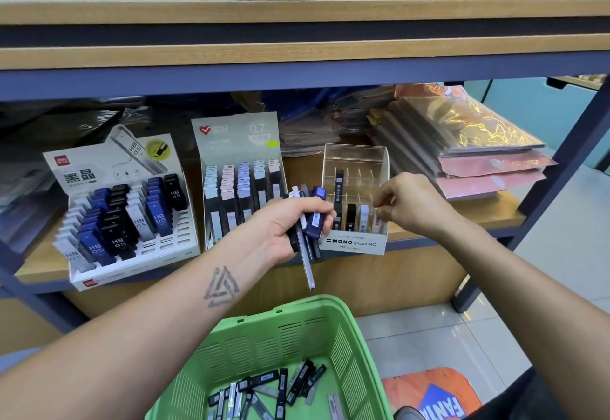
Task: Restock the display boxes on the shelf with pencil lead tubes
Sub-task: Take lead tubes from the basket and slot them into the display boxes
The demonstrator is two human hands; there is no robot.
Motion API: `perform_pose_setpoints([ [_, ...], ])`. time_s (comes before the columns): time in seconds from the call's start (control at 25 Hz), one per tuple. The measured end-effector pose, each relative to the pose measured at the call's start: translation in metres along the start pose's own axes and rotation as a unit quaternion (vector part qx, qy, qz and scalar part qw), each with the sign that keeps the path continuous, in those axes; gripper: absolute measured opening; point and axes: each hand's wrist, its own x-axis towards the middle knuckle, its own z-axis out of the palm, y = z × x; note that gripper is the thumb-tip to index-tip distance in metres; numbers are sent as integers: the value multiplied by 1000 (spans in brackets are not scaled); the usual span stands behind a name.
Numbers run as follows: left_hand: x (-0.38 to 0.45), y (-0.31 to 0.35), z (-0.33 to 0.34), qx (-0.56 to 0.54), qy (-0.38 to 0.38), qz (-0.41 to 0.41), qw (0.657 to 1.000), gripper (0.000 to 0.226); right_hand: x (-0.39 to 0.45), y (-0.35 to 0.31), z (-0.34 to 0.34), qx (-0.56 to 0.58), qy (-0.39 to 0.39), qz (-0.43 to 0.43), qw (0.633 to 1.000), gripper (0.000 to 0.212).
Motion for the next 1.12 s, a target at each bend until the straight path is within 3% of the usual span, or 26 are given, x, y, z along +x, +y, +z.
perform_pose_setpoints([
  [0.48, -3, 0, -1, 5, -3, -2, 1000, 30, 2, -3, 4, -42, -8, 13, 999, 14],
  [0.6, -5, 1, 0, 3, -13, -6, 1000, 28, 0, -21, -1, 52, 14, -5, 999, 13],
  [0.64, -5, 1, 0, 4, -15, -7, 1000, 28, -1, -30, -4, 148, 8, -3, 989, 10],
  [0.72, -6, 1, -1, 5, -23, -8, 1000, 26, -6, -47, -5, 347, -50, 19, 936, 9],
  [0.76, -7, 1, -2, 8, -29, -11, 999, 24, -7, -52, -3, 397, -83, 26, 914, 11],
  [0.88, -11, 1, -5, 24, -40, -15, 999, 18, -4, -59, 5, 432, -116, 43, 893, 10],
  [1.12, -22, 10, -14, 0, -10, 5, 1000, 23, 4, -67, 3, 575, -135, 106, 800, 12],
])
